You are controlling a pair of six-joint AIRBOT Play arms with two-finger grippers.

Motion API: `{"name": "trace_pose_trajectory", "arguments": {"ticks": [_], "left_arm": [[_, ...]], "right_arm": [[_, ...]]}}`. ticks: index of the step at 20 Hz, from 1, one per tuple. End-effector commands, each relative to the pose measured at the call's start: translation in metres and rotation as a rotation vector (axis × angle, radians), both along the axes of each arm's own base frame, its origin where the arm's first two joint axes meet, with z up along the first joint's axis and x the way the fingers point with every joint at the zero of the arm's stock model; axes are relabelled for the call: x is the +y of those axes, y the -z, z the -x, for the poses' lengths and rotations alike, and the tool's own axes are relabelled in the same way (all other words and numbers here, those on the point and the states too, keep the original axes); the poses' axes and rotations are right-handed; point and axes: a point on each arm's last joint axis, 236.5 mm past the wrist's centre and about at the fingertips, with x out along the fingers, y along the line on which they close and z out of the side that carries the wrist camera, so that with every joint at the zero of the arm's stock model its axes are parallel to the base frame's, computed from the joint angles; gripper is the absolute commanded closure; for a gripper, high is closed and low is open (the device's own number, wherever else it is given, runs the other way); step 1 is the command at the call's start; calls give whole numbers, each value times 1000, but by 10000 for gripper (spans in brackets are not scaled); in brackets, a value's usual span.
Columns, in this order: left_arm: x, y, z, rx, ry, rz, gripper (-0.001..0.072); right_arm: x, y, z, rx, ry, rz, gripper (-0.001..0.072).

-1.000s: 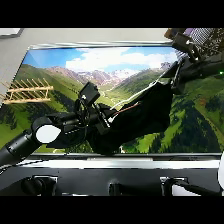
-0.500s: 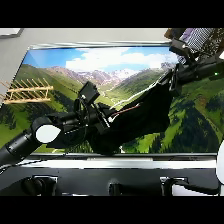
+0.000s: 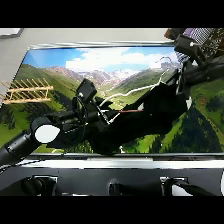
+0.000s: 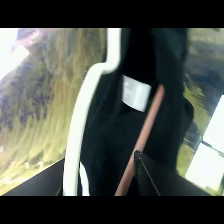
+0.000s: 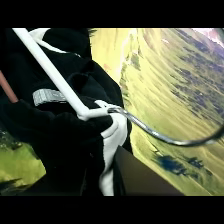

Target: Fold the clothes and pants, and hang the long-sleeved shirts on hangers.

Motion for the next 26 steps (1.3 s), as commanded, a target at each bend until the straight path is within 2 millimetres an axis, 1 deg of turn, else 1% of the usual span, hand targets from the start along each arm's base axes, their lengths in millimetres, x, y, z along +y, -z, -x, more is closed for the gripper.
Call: {"name": "trace_pose_trajectory", "arguments": {"ticks": [1,3,5,6,7,8,9,10,11,12,13,14,15,17,19,22,23,24,26], "left_arm": [[9,-8,-9,0,-41,30,304],[29,-16,-23,85,-133,103,303],[65,-27,-44,215,-277,223,302],[88,-27,-54,318,-369,294,302],[111,-20,-63,418,-453,338,298],[134,-6,-69,529,-538,365,214],[153,9,-74,612,-608,376,176],[171,24,-78,681,-676,394,169],[181,38,-82,734,-726,409,144],[182,49,-82,785,-748,410,123],[173,63,-80,871,-753,418,123],[157,76,-77,960,-733,427,123],[137,87,-75,1045,-705,443,124],[100,100,-78,1130,-655,433,124],[67,103,-89,1152,-599,387,124],[25,106,-106,1176,-521,329,122],[14,112,-110,1189,-504,311,94],[6,117,-112,1205,-492,298,94],[-7,120,-121,1274,-474,347,94]], "right_arm": [[-12,-10,10,-28,48,55,676],[-17,-14,13,-39,70,77,676],[-17,-18,16,-34,96,69,676],[-17,-19,17,-33,103,67,675],[-17,-20,18,-32,106,67,675],[-19,-20,18,-23,123,67,675],[-20,-19,17,-15,139,69,675],[-22,-18,17,-12,147,75,675],[-22,-18,17,-12,147,76,675],[-22,-18,17,-12,147,75,675],[-22,-18,17,-12,147,75,675],[-22,-18,17,-12,147,75,675],[-22,-18,16,-14,148,75,675],[-22,-18,16,-15,149,75,675],[-23,-19,15,-22,153,74,674],[-26,-21,7,-51,174,77,673],[-28,-21,5,-57,182,84,673],[-30,-20,4,-59,187,91,673],[-31,-20,4,-58,190,94,673]]}}
